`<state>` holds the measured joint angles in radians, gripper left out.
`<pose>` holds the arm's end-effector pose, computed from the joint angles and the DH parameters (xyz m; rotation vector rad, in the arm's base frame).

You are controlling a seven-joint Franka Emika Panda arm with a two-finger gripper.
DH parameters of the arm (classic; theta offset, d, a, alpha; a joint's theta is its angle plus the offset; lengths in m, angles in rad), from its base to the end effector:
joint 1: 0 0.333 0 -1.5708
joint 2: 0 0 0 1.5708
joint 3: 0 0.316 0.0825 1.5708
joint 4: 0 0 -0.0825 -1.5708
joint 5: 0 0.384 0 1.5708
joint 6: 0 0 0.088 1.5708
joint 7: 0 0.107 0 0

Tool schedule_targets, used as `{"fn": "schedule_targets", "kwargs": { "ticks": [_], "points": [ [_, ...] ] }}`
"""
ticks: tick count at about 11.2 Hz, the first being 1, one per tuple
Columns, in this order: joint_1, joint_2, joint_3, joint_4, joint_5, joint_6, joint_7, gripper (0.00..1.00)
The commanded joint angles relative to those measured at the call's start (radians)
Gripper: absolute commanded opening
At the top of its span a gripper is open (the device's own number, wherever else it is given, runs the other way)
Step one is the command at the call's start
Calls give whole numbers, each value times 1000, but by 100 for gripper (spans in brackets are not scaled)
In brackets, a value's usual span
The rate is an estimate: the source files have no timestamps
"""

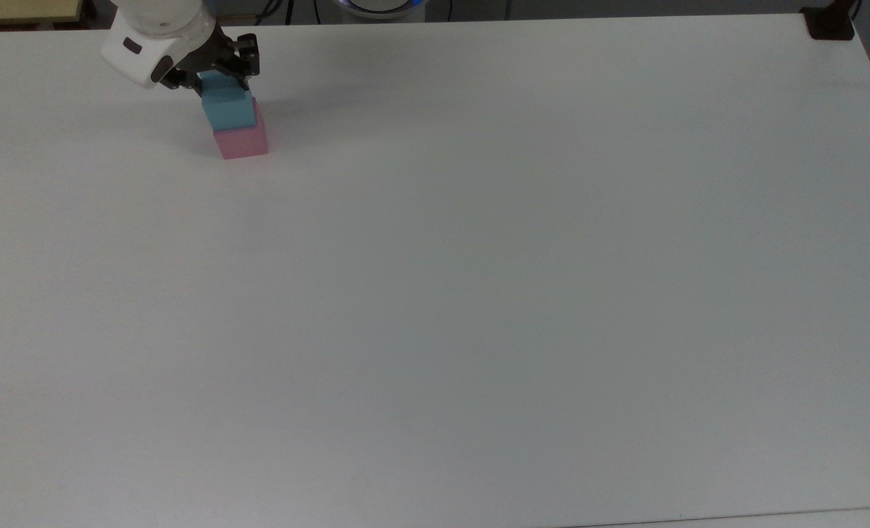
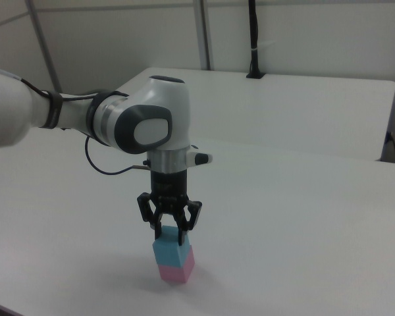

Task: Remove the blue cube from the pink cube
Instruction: 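Close the gripper on the blue cube and lift it off, then carry the blue cube away from the pink cube and lower it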

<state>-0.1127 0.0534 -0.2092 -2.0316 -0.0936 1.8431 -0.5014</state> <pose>0.5046 -0.1751 0.4031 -3.0906 -0.3328 0.4060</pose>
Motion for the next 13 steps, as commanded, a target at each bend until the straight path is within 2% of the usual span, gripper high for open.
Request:
{"fn": "schedule_targets", "kwargs": {
  "ticks": [1,5,7,8,10,13],
  "points": [
    [11,-13,-4,-9,0,19,8,37],
    [15,-10,1,92,3,-47,-17,36],
    [53,11,5,151,46,-45,4,36],
    [82,38,7,200,87,-48,53,36],
    [148,109,14,256,100,-36,189,37],
    [160,201,88,294,152,-24,328,37]
  ]
}}
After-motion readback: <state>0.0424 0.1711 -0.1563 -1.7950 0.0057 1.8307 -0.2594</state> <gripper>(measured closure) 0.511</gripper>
